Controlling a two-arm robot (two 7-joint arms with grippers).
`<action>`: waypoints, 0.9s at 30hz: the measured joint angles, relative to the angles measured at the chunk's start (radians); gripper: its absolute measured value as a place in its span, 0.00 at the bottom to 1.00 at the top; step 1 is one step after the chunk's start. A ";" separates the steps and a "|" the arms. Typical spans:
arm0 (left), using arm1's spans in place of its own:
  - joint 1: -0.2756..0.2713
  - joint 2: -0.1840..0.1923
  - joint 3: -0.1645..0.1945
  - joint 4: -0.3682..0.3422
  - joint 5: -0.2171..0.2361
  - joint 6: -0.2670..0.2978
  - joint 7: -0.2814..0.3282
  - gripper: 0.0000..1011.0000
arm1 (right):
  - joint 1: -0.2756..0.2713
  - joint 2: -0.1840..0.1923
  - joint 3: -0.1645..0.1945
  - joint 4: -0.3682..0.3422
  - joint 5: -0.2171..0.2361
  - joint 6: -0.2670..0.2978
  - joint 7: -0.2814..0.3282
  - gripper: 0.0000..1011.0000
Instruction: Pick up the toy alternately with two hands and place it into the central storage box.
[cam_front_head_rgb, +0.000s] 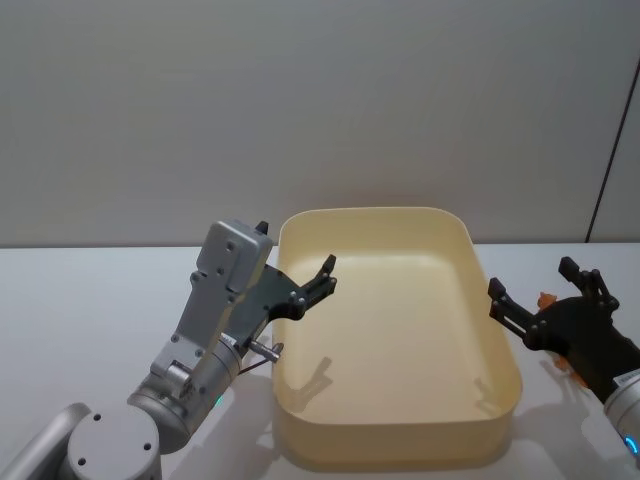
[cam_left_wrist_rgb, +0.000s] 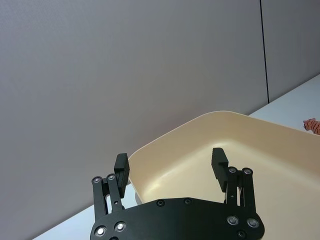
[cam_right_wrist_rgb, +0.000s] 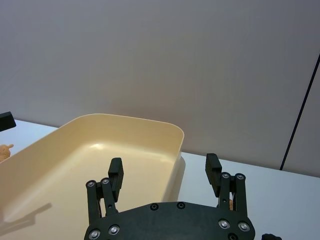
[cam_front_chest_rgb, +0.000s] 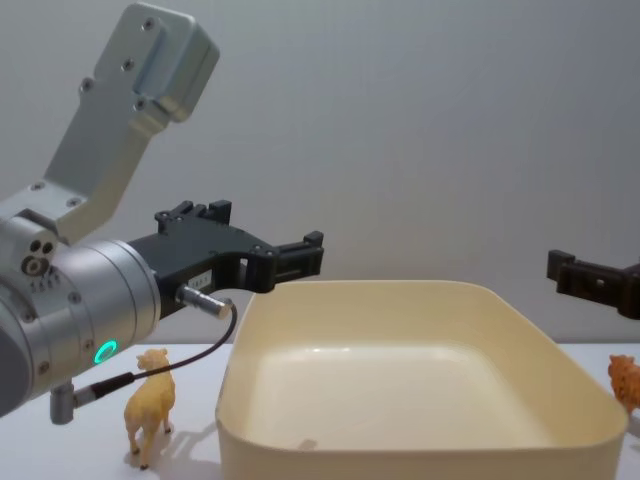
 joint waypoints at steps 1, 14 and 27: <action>0.000 0.000 0.000 0.000 0.000 0.000 0.000 0.99 | 0.000 0.000 0.000 0.000 0.000 0.000 0.000 0.99; 0.000 0.000 0.000 0.000 0.000 0.000 0.000 0.99 | 0.000 0.000 0.000 0.000 0.000 0.000 0.000 0.99; 0.000 0.000 0.000 0.000 0.000 0.000 0.000 0.99 | 0.000 0.000 0.000 0.000 0.000 0.000 0.000 0.99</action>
